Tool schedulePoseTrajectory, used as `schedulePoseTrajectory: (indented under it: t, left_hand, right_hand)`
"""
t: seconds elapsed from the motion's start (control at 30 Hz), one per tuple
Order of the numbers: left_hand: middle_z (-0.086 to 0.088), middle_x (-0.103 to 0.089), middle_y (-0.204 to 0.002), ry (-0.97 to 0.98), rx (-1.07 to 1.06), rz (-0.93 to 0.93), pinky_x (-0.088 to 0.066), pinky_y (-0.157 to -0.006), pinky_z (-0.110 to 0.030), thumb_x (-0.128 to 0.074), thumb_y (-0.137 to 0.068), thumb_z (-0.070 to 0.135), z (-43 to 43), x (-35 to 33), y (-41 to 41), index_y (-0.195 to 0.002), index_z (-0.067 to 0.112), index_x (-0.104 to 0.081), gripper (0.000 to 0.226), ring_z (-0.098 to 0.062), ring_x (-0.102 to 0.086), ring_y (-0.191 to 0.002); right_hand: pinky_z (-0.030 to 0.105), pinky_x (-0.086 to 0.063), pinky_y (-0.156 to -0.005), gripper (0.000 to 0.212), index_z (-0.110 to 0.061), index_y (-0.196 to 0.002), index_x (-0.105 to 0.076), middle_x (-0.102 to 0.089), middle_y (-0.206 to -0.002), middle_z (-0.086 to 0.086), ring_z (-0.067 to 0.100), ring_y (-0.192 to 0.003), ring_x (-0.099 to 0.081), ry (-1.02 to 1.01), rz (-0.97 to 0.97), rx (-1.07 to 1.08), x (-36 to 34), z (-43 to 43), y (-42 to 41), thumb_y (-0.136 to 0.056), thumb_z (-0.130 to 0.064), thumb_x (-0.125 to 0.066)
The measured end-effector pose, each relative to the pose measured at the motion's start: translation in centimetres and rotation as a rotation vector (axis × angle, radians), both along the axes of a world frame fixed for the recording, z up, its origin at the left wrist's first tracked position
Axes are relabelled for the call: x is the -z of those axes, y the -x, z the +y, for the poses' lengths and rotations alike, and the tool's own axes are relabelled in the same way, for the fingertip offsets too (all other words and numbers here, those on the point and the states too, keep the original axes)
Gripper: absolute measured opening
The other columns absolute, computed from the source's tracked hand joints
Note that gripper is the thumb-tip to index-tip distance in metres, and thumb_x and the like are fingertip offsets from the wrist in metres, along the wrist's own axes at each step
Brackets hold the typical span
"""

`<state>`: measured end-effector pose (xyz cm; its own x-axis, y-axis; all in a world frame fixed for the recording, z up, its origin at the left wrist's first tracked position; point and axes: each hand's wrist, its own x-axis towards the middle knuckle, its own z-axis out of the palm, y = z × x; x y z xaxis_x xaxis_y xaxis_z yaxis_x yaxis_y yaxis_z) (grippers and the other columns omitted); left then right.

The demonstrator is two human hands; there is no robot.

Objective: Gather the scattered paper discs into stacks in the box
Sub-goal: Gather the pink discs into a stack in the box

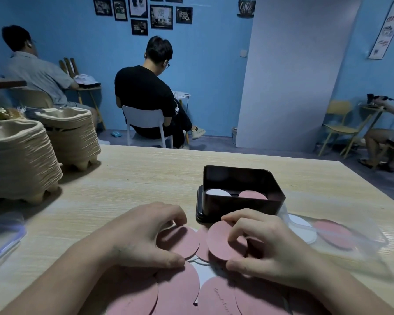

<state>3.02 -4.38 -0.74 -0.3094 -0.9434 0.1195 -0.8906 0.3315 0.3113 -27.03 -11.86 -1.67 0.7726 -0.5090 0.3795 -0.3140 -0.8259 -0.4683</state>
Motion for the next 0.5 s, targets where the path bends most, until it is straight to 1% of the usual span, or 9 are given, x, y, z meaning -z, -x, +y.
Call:
schedulePoseTrajectory:
  t: [0.1,0.17,0.3,0.37,0.43,0.5]
  left_hand:
    - [0.026,-0.057,-0.116,-0.036,-0.024,0.043,-0.048,-0.096,-0.025,-0.076,-0.066,0.073,-0.1,0.2,-0.3,-0.121,0.044,-0.053,0.066,0.007,-0.053,-0.11]
    - [0.026,-0.058,-0.115,-0.04,-0.025,0.053,-0.049,-0.095,-0.026,-0.077,-0.065,0.072,-0.3,0.4,-0.4,-0.119,0.045,-0.054,0.065,0.006,-0.054,-0.11]
    - [0.024,-0.059,-0.113,-0.017,-0.013,0.054,-0.05,-0.094,-0.029,-0.072,-0.069,0.068,-0.3,0.5,0.2,-0.12,0.042,-0.057,0.059,0.003,-0.055,-0.108]
    - [0.024,-0.063,-0.111,0.014,-0.001,0.109,-0.051,-0.092,-0.031,-0.07,-0.073,0.061,-0.2,0.2,0.3,-0.117,0.039,-0.06,0.05,0.002,-0.058,-0.108]
    - [0.022,-0.067,-0.107,0.067,0.018,0.183,-0.053,-0.089,-0.034,-0.071,-0.078,0.053,-0.2,0.1,0.2,-0.112,0.036,-0.063,0.039,-0.002,-0.063,-0.105]
    - [0.018,-0.068,-0.104,0.118,0.039,0.228,-0.053,-0.087,-0.036,-0.071,-0.08,0.047,-0.2,0.1,0.2,-0.11,0.033,-0.065,0.034,-0.006,-0.065,-0.101]
  right_hand:
    - [0.024,-0.05,-0.092,0.034,-0.029,-0.091,-0.065,-0.06,-0.131,-0.018,0.001,-0.126,-0.057,0.009,0.028,-0.012,0.2,0.2,-0.5,-0.081,-0.057,-0.081]
    - [0.024,-0.05,-0.09,0.035,-0.03,-0.091,-0.064,-0.059,-0.13,-0.018,0.001,-0.124,-0.057,0.002,0.039,0.001,0.3,0.2,-0.9,-0.081,-0.059,-0.08]
    - [0.027,-0.049,-0.096,0.034,-0.032,-0.093,-0.063,-0.059,-0.132,-0.016,0.0,-0.127,-0.055,-0.001,0.042,0.004,0.3,0.0,-1.2,-0.081,-0.06,-0.079]
    - [0.028,-0.05,-0.095,0.034,-0.03,-0.092,-0.064,-0.06,-0.13,-0.014,0.002,-0.126,-0.056,0.012,0.033,0.002,0.2,0.0,-1.2,-0.081,-0.057,-0.08]
    - [0.025,-0.05,-0.092,0.032,-0.027,-0.087,-0.063,-0.063,-0.125,-0.012,0.002,-0.122,-0.059,0.036,0.013,0.017,0.1,-0.1,-0.9,-0.08,-0.052,-0.082]
    - [0.021,-0.05,-0.086,0.032,-0.026,-0.083,-0.061,-0.065,-0.118,-0.011,0.002,-0.119,-0.06,0.057,-0.006,0.034,0.1,0.0,-0.7,-0.078,-0.048,-0.084]
